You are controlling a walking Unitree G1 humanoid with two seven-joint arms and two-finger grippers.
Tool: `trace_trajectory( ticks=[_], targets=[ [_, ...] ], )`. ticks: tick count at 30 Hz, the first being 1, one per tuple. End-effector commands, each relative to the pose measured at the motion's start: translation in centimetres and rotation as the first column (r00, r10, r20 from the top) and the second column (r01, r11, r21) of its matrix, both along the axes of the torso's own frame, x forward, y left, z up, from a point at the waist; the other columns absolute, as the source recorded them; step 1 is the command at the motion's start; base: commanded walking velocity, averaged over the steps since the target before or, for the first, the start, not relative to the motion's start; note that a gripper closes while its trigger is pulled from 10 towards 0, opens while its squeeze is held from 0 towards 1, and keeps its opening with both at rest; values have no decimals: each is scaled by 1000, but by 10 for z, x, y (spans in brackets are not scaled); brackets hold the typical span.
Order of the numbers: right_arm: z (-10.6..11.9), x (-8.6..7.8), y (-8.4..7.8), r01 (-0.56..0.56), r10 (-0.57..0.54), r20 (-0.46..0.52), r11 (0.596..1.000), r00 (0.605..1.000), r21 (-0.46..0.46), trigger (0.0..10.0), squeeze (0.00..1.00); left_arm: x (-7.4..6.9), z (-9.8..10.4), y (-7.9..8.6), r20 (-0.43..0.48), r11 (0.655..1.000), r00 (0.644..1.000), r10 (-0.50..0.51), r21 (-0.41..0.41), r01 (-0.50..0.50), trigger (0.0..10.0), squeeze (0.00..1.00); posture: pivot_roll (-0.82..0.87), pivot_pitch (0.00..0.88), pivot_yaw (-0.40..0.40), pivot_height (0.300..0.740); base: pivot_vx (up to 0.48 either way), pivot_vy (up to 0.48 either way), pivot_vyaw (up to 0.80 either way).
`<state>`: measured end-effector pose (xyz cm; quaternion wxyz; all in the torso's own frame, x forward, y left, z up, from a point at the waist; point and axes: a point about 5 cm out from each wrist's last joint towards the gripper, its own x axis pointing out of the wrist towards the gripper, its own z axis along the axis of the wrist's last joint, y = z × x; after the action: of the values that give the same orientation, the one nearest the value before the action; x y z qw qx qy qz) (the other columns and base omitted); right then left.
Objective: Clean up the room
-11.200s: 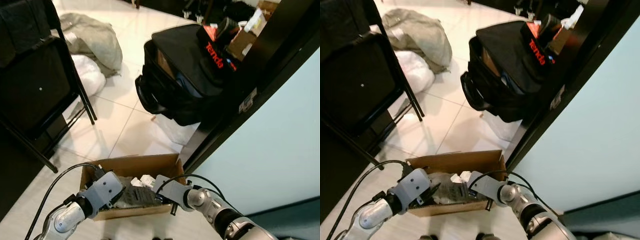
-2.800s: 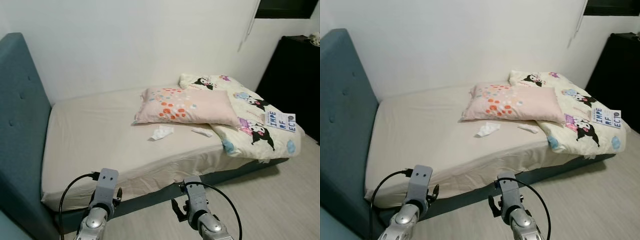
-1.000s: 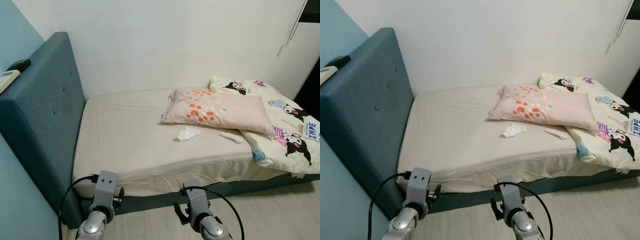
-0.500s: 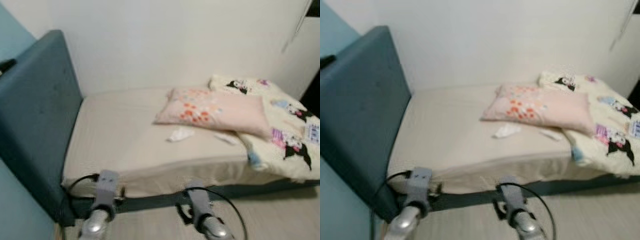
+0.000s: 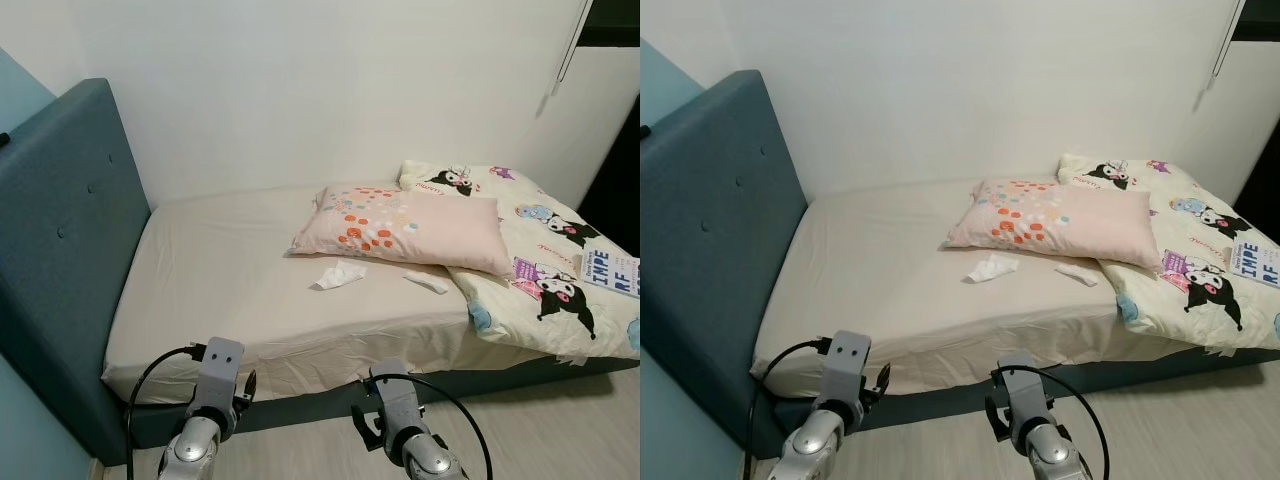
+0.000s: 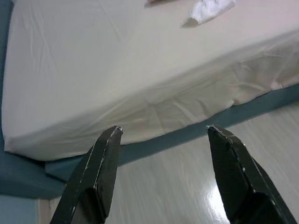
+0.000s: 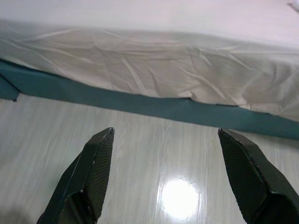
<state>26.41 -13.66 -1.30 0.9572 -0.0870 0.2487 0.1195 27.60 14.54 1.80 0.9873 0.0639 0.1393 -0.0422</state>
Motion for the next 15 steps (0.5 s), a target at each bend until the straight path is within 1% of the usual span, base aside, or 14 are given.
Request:
trace_trajectory(
  ticks=[1, 5, 8, 10, 11, 13, 15],
  targets=[
    [-2, -2, 1, 4, -4, -6, 1000, 1000, -2, 10000, 0, -1, -4, 2, -23, 1000, 1000, -11, 25, 12, 10000, 0, -27, 20, -25, 740, 0, 0, 0],
    [-3, -2, 0, 21, -21, -10, 1000, 1000, -1, 10000, 0, 0, -4, 2, -21, 1000, 1000, -11, 15, 11, 10000, 0, -29, 16, -24, 740, 0, 0, 0],
    [-4, -2, -2, 30, -30, -16, 1000, 999, 0, 10000, 0, -1, -7, 3, -38, 1000, 999, -4, 6, 4, 10000, 0, -30, 12, -24, 740, 0, 0, 0],
    [-12, -6, -6, 46, -48, -75, 999, 996, -22, 10000, 0, -3, -15, 4, -88, 1000, 996, -10, 8, 11, 10000, 0, -30, 2, -26, 740, 0, 0, 0],
    [-12, -6, -6, 46, -48, -75, 999, 996, -22, 10000, 0, -3, -15, 4, -88, 1000, 996, -10, 8, 11, 10000, 0, -30, 2, -26, 740, 0, 0, 0],
    [-25, -15, -11, 43, -57, -183, 996, 982, -80, 10000, 0, -8, -28, 2, -167, 999, 986, -30, 24, 35, 10000, 0, -26, 0, -29, 740, 0, 0, 0],
    [-35, -23, -15, 40, -70, -265, 992, 962, -117, 10000, 0, -15, -40, -1, -244, 997, 968, -51, 48, 65, 10000, 0, -26, 0, -28, 740, 0, 0, 0]
  ],
)
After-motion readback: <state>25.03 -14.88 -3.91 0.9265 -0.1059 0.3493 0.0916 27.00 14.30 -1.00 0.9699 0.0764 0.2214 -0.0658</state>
